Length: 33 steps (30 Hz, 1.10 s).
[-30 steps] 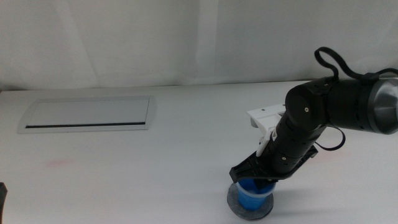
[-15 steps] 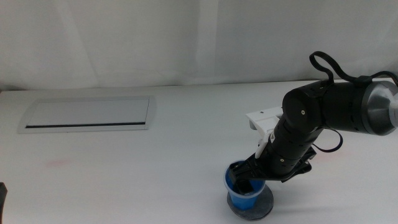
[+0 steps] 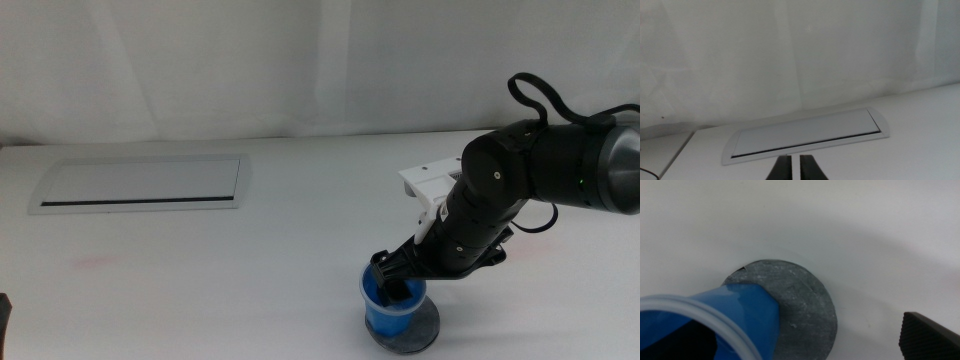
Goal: Place an empty cup on a cup mat.
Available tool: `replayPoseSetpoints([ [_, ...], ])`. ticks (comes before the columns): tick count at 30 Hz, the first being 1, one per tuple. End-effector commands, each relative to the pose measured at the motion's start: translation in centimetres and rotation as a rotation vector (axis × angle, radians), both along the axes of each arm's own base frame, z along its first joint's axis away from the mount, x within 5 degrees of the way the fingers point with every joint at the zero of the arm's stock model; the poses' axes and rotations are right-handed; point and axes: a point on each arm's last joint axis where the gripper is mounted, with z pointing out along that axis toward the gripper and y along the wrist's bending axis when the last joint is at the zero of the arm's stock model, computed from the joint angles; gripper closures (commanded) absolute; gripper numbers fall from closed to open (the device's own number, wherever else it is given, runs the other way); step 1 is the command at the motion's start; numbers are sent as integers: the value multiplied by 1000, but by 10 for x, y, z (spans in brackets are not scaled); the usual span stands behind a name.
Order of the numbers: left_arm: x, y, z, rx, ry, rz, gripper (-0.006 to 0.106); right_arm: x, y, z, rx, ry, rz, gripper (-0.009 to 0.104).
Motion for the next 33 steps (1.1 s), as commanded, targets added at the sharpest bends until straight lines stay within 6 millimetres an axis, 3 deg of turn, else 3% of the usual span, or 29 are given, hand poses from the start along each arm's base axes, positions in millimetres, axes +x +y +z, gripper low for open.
replayPoseSetpoints([
  [1,-2,0,-13,-3,33,3,103,-1,-1,5,-3,-21,8,-8],
  [11,-2,0,-13,1,32,2,103,-2,-6,11,-40,-30,27,-8],
  [17,-2,0,-13,17,31,0,103,-5,-12,37,-18,-115,33,-8],
  [26,-2,0,-13,19,31,0,103,-6,-39,117,90,-340,-40,-8],
  [29,-2,0,-13,19,31,0,103,-2,-64,147,128,-420,-115,-8],
  [33,-2,0,-13,19,31,0,103,0,-113,177,96,-532,-237,-8],
])
